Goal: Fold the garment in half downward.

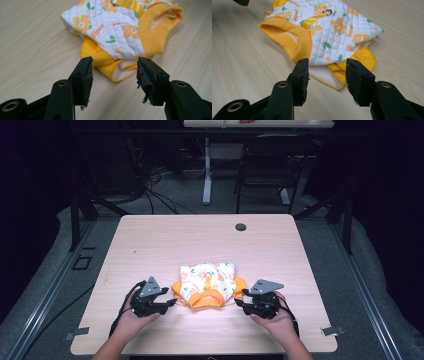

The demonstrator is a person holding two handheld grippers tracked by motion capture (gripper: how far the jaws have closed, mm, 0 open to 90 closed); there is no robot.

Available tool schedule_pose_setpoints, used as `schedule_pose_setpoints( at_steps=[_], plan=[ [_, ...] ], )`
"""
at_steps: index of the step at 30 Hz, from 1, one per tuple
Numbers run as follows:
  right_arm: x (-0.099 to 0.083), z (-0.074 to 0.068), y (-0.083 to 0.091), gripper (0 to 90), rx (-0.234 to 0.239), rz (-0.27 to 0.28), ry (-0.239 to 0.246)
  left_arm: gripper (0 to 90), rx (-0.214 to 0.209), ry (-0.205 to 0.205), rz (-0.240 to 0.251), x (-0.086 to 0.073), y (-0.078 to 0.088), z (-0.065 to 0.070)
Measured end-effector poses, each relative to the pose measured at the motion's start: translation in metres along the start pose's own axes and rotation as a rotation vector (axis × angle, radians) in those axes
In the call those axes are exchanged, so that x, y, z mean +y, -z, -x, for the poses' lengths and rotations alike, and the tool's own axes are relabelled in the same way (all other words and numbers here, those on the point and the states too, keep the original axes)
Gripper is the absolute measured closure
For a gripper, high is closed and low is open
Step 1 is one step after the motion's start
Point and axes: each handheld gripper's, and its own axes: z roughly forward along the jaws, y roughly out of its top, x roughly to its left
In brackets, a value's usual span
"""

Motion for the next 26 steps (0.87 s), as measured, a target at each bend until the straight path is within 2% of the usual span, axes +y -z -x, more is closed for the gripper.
schedule_pose_setpoints(
  at_steps=[1, 5, 9, 12, 16, 20, 26],
  plan=[
    [-0.003, -0.002, 0.002, 53.1, -0.002, -0.003, -0.005, 46.5, -0.013, 0.030, 0.011, -0.004, 0.004, -0.002],
    [-0.005, -0.006, 0.001, 53.1, 0.005, -0.007, -0.005, 46.5, -0.014, 0.059, 0.017, -0.010, 0.010, -0.003],
    [-0.004, -0.012, -0.001, 53.5, -0.004, 0.007, 0.019, 46.5, -0.015, 0.058, -0.005, -0.019, 0.014, -0.001],
    [-0.005, -0.014, -0.004, 54.0, -0.007, 0.023, 0.014, 46.6, -0.014, 0.055, -0.015, -0.022, 0.013, -0.001],
    [-0.008, -0.013, -0.011, 54.2, -0.002, 0.004, 0.010, 46.7, -0.016, 0.075, -0.009, -0.022, 0.010, -0.001],
    [-0.011, -0.014, -0.017, 54.2, 0.012, -0.022, 0.011, 46.7, -0.024, 0.067, -0.027, -0.022, 0.004, 0.001],
    [-0.011, -0.016, -0.019, 53.8, 0.016, -0.029, 0.025, 46.7, -0.035, 0.061, -0.019, -0.020, 0.001, 0.005]
  ],
)
